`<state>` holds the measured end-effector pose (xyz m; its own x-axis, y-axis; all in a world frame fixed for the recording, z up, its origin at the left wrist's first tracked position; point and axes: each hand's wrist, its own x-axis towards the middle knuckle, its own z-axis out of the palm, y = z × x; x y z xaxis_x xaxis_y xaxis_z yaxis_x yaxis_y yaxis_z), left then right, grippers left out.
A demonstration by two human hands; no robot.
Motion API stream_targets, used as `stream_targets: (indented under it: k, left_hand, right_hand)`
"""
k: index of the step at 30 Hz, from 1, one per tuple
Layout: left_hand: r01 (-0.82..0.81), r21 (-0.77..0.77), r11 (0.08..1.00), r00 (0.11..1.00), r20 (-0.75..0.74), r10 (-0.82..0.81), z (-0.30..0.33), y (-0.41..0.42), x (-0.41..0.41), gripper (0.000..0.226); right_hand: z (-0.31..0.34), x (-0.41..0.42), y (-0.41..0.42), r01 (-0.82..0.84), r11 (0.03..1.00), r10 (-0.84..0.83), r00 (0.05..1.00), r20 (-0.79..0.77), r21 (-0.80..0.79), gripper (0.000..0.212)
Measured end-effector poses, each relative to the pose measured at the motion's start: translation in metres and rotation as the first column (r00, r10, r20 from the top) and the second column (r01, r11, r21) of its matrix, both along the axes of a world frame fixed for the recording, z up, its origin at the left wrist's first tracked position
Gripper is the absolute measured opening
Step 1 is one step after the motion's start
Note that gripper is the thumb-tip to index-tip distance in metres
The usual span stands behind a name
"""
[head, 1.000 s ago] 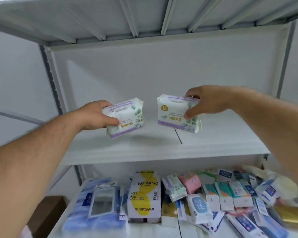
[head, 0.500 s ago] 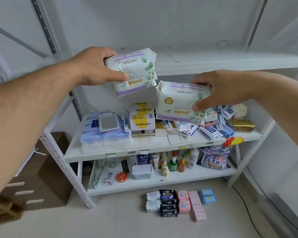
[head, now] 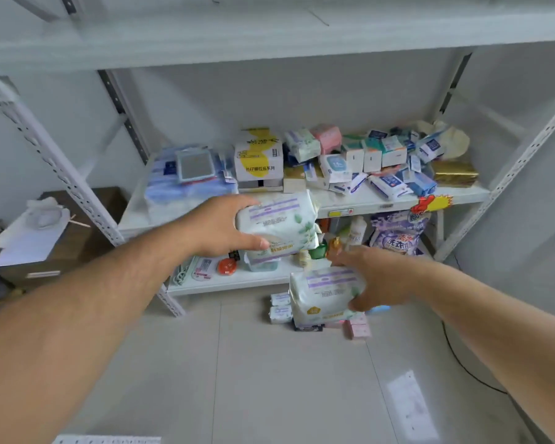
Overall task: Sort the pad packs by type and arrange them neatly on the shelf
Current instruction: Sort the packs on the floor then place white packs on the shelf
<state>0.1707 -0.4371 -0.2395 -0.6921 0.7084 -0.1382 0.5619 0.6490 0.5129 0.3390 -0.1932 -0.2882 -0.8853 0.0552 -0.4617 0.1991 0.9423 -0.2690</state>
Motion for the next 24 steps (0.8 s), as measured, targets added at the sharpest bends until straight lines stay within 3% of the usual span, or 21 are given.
stream_targets:
  k: [6,10,14,20,24]
  left_hand:
    - [-0.052,-0.110,0.993,0.994,0.089,0.062,-0.125,0.010,0.009,0.083]
    - [-0.060,-0.184,0.981,0.982,0.168,0.092,-0.196,0.014,-0.007,0.087]
    - [-0.073,-0.198,0.977,0.963,0.239,0.120,-0.265,0.022,-0.036,0.069]
    - [-0.094,-0.239,0.966,0.942,0.292,0.164,-0.390,0.032,-0.077,0.072]
    - [-0.087,-0.273,0.958,0.941,0.293,0.169,-0.483,0.041,-0.092,0.062]
  right_hand:
    - [-0.101,0.016,0.012,0.040,0.998,-0.037,0.997,0.065,-0.049,0.064]
    - [-0.158,0.008,0.007,0.135,0.988,-0.128,0.987,0.095,-0.076,0.068]
    - [-0.223,-0.014,-0.003,0.160,0.986,-0.154,0.982,0.109,-0.050,0.069]
    - [-0.342,-0.052,-0.002,0.222,0.972,-0.209,0.966,0.154,-0.075,0.063]
    - [-0.437,-0.080,0.008,0.245,0.967,-0.230,0.958,0.169,-0.075,0.064]
